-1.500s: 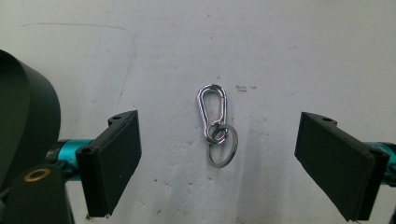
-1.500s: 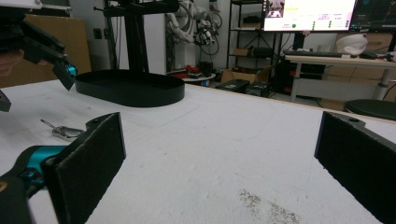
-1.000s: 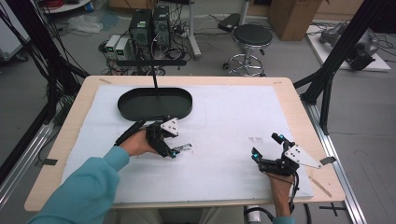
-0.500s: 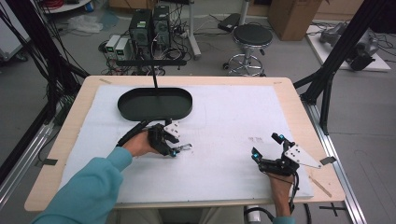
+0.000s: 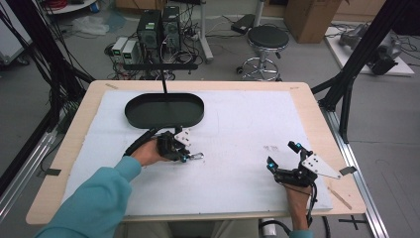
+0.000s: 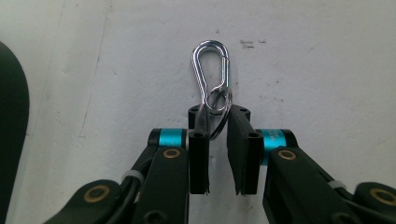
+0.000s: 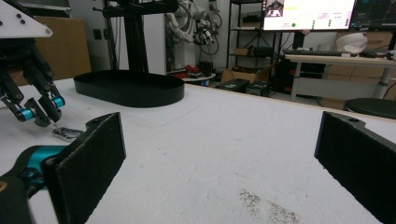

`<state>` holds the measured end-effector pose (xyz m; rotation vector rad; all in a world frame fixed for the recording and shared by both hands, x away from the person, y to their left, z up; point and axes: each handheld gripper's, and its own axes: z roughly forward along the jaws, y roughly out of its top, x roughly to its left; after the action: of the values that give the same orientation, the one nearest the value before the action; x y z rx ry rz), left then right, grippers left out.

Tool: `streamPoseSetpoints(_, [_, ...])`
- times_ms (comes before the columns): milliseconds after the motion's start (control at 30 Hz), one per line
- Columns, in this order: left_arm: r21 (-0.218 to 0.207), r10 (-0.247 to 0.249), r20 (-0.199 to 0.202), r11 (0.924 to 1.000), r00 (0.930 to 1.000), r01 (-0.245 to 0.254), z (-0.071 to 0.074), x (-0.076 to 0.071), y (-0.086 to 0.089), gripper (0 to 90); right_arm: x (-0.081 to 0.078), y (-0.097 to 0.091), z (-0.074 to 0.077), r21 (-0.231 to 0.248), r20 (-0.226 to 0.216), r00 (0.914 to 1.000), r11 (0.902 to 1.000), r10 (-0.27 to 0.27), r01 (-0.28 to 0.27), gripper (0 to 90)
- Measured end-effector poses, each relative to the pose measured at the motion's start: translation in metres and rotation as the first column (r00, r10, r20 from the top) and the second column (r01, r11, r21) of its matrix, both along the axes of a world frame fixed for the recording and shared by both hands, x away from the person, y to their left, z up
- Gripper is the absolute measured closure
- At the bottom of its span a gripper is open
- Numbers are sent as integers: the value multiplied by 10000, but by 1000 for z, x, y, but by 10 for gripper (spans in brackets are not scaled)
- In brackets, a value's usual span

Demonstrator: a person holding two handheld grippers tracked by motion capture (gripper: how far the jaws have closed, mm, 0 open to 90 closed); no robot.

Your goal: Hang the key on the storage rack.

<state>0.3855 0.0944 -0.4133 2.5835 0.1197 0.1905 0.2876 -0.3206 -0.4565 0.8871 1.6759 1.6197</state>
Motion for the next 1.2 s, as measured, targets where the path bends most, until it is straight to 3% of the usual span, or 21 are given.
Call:
streamPoseSetpoints(433, [-96, 21, -28, 10000, 10000, -21, 1, 2, 1, 840, 0, 0, 0, -1, 13, 10000, 10000, 0, 0, 11])
streamPoseSetpoints(600, [-84, 239, 53, 9997, 9997, -238, 2, 1, 0, 872, 0, 0, 0, -26, -1, 10000, 10000, 19, -19, 11])
streamPoseSetpoints(867, [-217, 647, -155, 9977, 9978, -650, 2, 2, -1, 878, 0, 0, 0, -18, -2, 10000, 10000, 9, -9, 11])
streamPoseSetpoints(1067, [-644, 931, -348, 9934, 9950, -952, 6, 3, 3, 880, 0, 0, 0, 16, -43, 10000, 10000, 8, -8, 11])
streamPoseSetpoints(1200, [-881, 1016, -167, 9908, 9947, -1027, 12, 3, 7, 880, 0, 0, 0, 17, -32, 10000, 10000, 5, -5, 11])
